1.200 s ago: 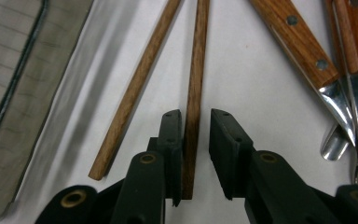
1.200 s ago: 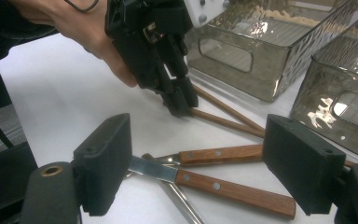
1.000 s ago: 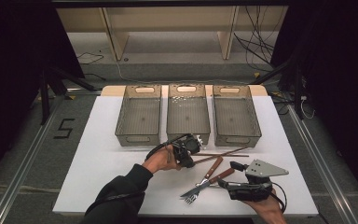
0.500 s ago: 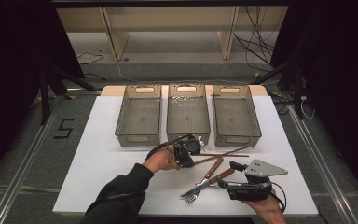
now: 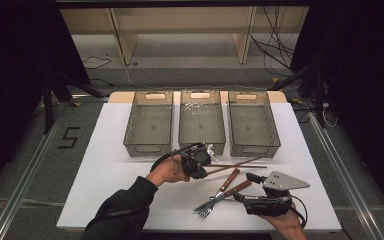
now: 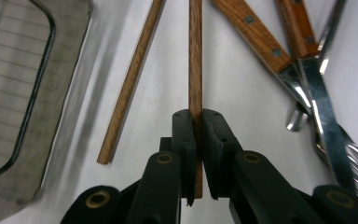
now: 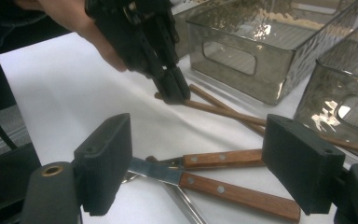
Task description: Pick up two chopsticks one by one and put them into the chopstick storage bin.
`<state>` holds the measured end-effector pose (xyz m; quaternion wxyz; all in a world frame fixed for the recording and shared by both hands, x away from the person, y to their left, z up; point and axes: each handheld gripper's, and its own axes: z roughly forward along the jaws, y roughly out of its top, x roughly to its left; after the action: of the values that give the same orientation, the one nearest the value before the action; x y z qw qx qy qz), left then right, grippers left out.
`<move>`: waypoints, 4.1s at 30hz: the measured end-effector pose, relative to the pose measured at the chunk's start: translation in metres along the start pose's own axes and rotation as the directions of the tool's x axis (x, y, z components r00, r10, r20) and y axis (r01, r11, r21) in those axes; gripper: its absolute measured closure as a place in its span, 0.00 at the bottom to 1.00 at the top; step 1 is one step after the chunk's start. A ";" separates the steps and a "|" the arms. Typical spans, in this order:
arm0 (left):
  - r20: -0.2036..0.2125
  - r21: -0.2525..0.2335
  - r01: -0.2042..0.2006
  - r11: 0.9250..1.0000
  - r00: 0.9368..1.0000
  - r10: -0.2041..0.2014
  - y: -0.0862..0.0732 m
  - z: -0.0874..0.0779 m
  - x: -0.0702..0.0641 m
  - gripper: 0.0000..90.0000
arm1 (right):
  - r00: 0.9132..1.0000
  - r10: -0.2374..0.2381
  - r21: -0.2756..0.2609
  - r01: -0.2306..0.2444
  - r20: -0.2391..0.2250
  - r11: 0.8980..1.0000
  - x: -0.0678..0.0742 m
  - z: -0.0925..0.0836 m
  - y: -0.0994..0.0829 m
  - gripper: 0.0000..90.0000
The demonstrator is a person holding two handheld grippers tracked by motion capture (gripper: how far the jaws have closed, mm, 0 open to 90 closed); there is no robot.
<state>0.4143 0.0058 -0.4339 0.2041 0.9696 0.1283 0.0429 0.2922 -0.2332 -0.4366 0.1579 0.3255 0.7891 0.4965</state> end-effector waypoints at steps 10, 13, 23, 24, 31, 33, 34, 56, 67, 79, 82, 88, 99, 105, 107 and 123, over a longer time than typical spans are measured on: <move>-0.005 -0.096 0.074 0.993 0.997 -0.074 -0.012 -0.031 0.001 0.93 | 1.000 -0.002 -0.024 0.002 -0.007 1.000 0.001 -0.001 0.000 0.28; -0.019 -0.129 0.098 0.987 0.995 -0.101 -0.016 -0.042 0.003 0.93 | 1.000 -0.004 -0.017 0.003 -0.008 1.000 0.001 -0.001 0.000 0.28; -0.067 -0.238 0.225 0.945 0.967 -0.247 -0.039 -0.076 0.024 0.93 | 1.000 -0.002 -0.015 0.002 -0.005 1.000 0.001 -0.001 0.000 0.28; -0.071 -0.244 0.230 0.942 0.965 -0.254 -0.042 -0.078 0.027 0.93 | 1.000 -0.002 -0.015 0.002 -0.006 1.000 0.001 0.000 0.000 0.28; -0.099 -0.285 0.304 0.909 0.934 -0.344 -0.061 -0.094 0.044 0.93 | 1.000 -0.002 -0.014 0.002 -0.005 1.000 0.001 0.000 0.000 0.28; -0.109 -0.295 0.319 0.901 0.925 -0.363 -0.067 -0.098 0.050 0.93 | 1.000 -0.002 -0.013 0.002 -0.003 1.000 0.001 0.000 0.000 0.28; -0.111 -0.300 0.331 0.894 0.919 -0.378 -0.069 -0.100 0.053 0.93 | 1.000 0.000 -0.011 0.000 -0.004 1.000 0.001 0.000 0.000 0.28; -0.175 -0.358 0.480 0.801 0.808 -0.563 -0.121 -0.118 0.099 0.93 | 1.000 0.003 -0.013 -0.003 -0.002 1.000 0.001 0.000 0.000 0.28; -0.188 -0.363 0.532 0.765 0.763 -0.619 -0.137 -0.114 0.113 0.93 | 1.000 0.003 -0.012 -0.003 -0.003 1.000 0.000 0.000 0.000 0.28; -0.205 -0.359 0.572 0.738 0.723 -0.660 -0.148 -0.113 0.123 0.93 | 1.000 0.002 -0.011 -0.002 -0.002 1.000 0.001 0.000 0.000 0.28; -0.212 -0.351 0.588 0.729 0.708 -0.674 -0.150 -0.110 0.126 0.93 | 1.000 0.003 -0.010 -0.003 -0.003 1.000 0.000 0.000 0.000 0.28; -0.220 -0.316 0.620 0.719 0.689 -0.691 -0.154 -0.104 0.132 0.93 | 1.000 0.005 -0.012 -0.005 -0.002 1.000 0.000 0.000 0.000 0.28; -0.221 -0.296 0.667 0.684 0.649 -0.728 -0.156 -0.101 0.137 0.91 | 1.000 0.005 -0.013 -0.006 -0.003 1.000 0.000 0.000 0.000 0.28; -0.203 -0.358 0.651 0.669 0.645 -0.737 -0.149 -0.106 0.133 0.59 | 1.000 0.007 -0.014 -0.007 -0.003 1.000 0.000 0.000 0.000 0.28; -0.192 -0.369 0.644 0.670 0.652 -0.733 -0.145 -0.108 0.131 0.51 | 1.000 0.005 -0.014 -0.005 -0.003 1.000 0.000 0.000 0.000 0.28; -0.078 -0.398 0.498 0.770 0.818 -0.570 -0.108 -0.116 0.085 0.26 | 1.000 0.004 -0.015 -0.004 0.000 1.000 0.000 -0.001 0.000 0.28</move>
<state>0.4551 0.1682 -0.3690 0.3680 0.8292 0.4087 0.1000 0.2914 -0.2338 -0.4363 0.1593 0.3261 0.7847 0.5025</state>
